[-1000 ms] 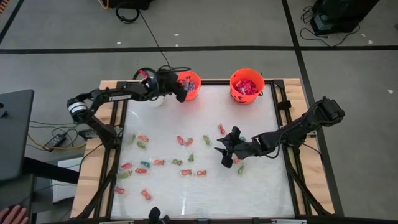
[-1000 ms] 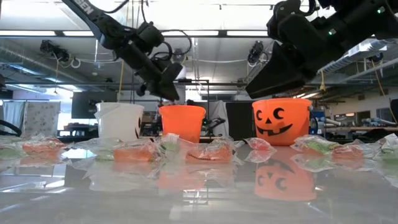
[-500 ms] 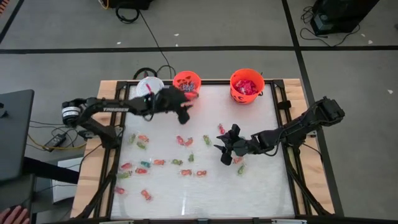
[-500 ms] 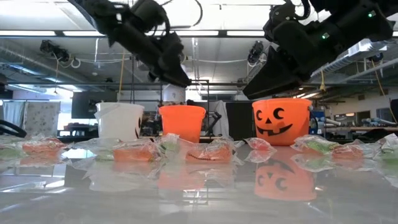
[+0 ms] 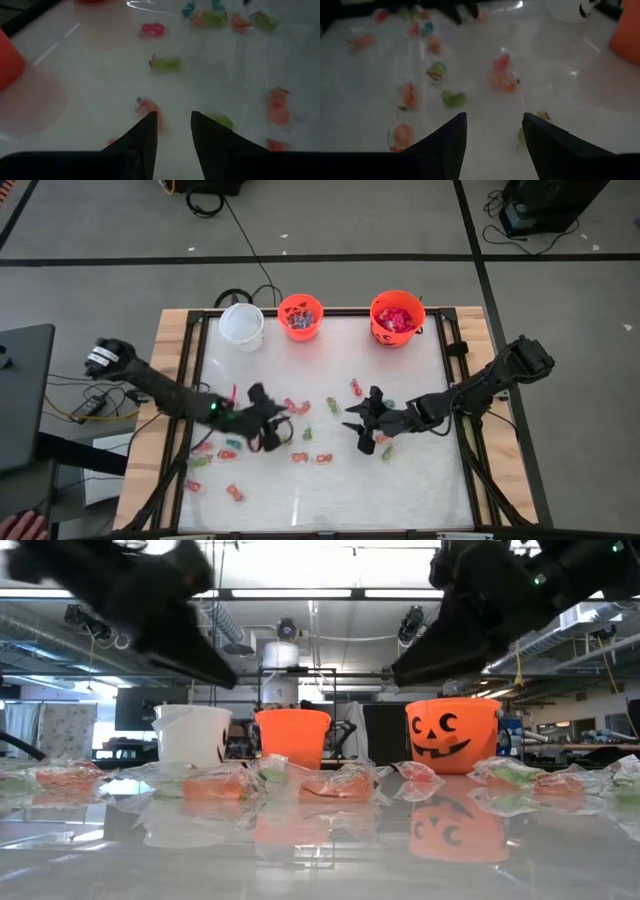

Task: Sort candy by brand, put in halloween buckets
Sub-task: Put the orange gummy into the white bucket

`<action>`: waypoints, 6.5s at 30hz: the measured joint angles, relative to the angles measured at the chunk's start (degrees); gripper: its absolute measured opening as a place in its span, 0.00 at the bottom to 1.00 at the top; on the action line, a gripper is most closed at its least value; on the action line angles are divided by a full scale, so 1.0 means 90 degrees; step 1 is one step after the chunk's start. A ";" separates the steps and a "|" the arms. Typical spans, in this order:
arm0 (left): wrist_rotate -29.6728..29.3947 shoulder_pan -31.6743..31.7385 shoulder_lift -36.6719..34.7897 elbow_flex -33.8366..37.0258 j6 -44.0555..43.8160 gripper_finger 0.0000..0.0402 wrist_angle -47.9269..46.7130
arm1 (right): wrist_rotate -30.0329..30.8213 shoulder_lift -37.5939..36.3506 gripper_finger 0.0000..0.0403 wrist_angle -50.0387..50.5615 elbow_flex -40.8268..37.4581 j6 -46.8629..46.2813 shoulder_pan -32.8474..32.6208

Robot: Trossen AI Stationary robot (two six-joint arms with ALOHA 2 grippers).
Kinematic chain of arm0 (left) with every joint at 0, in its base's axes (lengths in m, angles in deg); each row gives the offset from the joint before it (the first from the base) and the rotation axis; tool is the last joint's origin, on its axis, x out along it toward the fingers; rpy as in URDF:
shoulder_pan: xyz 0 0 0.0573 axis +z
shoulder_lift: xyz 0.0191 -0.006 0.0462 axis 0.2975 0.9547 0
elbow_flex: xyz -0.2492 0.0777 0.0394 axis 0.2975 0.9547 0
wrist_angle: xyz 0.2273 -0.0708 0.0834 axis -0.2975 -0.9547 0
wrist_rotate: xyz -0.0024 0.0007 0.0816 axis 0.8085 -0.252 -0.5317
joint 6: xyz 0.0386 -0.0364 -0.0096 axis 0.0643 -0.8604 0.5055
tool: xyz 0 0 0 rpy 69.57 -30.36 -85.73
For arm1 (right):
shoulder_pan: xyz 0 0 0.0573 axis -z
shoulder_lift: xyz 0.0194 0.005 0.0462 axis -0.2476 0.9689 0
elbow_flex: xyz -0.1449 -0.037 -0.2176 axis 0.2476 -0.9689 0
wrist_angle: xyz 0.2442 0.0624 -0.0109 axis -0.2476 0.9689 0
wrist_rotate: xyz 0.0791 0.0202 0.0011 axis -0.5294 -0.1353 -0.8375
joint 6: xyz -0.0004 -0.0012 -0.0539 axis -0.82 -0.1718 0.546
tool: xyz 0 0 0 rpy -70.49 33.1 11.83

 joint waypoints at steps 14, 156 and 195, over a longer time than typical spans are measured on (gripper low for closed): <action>-0.1441 -0.1858 0.0037 0.0144 -0.0959 0.31 -0.0475 | -0.0032 0.0000 0.51 -0.1943 0.0000 0.1496 0.0503; 0.0978 0.1440 0.0004 0.0390 -0.5548 0.33 -0.5303 | -0.0588 -0.0007 0.51 -0.0838 -0.0002 0.0425 -0.0090; -0.0269 0.0968 0.0023 -0.0733 -0.3596 0.33 -0.4394 | -0.0598 0.0000 0.51 -0.0385 -0.0002 0.0108 -0.0102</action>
